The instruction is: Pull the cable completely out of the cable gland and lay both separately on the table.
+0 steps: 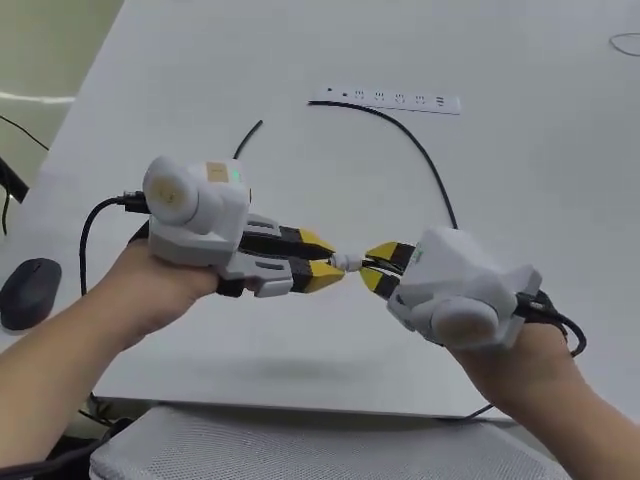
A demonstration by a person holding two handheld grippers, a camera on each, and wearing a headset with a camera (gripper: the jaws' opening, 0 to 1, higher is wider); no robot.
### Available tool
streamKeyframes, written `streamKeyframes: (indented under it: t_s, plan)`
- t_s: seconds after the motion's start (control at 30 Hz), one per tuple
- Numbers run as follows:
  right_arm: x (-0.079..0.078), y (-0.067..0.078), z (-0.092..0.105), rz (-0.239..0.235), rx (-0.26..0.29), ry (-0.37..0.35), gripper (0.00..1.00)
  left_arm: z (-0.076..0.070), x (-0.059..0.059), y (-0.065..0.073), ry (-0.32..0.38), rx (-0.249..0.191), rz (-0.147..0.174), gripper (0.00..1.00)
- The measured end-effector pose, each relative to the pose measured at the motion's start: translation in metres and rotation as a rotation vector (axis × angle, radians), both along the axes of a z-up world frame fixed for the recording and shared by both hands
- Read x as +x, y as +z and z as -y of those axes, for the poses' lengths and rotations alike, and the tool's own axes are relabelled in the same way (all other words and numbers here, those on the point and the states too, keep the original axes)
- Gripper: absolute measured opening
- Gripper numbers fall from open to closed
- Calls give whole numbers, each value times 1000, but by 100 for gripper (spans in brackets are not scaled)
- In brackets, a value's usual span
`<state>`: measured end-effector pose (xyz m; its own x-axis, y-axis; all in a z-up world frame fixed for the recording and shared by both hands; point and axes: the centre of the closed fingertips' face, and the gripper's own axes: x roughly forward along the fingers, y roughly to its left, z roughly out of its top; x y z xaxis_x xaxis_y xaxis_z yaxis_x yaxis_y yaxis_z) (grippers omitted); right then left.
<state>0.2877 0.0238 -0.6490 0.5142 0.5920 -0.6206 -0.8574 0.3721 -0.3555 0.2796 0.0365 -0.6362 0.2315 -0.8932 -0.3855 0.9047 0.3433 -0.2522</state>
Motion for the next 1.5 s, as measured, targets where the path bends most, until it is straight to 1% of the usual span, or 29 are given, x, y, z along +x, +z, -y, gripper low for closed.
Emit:
streamKeyframes:
  t_s: [0.3, 0.4, 0.73, 0.83, 0.97, 1.2, 1.3, 1.33, 1.4, 1.43, 1.5]
  plan:
    - [-1, -1, 3, -46, 41, -36, 0, 1, -2, 1, -4, -2, 3, 15]
    - [-1, -2, 5, -56, 44, -49, 0, 1, -2, 1, -4, -1, 7, 15]
    - [4, -9, 20, -110, 92, -135, 0, -1, -1, 4, 6, -5, 13, 15]
    - [5, -11, 25, -116, 92, -156, 0, 0, -2, 4, 5, -4, 13, 15]
    - [7, -15, 32, -132, 105, -188, 0, -1, -2, 4, 8, -7, 10, 15]
    - [13, -29, 49, -193, 142, -285, 0, 1, -3, 5, 8, -12, 7, 15]
    - [14, -35, 57, -207, 148, -313, 0, 2, -4, 6, 5, -15, 5, 15]
    - [14, -37, 58, -224, 160, -327, 0, 2, -4, 6, 5, -16, 4, 15]
    - [15, -41, 62, -238, 172, -349, 0, 3, -5, 6, 3, -18, 3, 15]
    - [15, -44, 65, -257, 183, -369, 0, 3, -5, 6, 2, -18, 1, 15]
    - [16, -47, 68, -273, 194, -393, 0, 3, -6, 6, 1, -21, -1, 15]
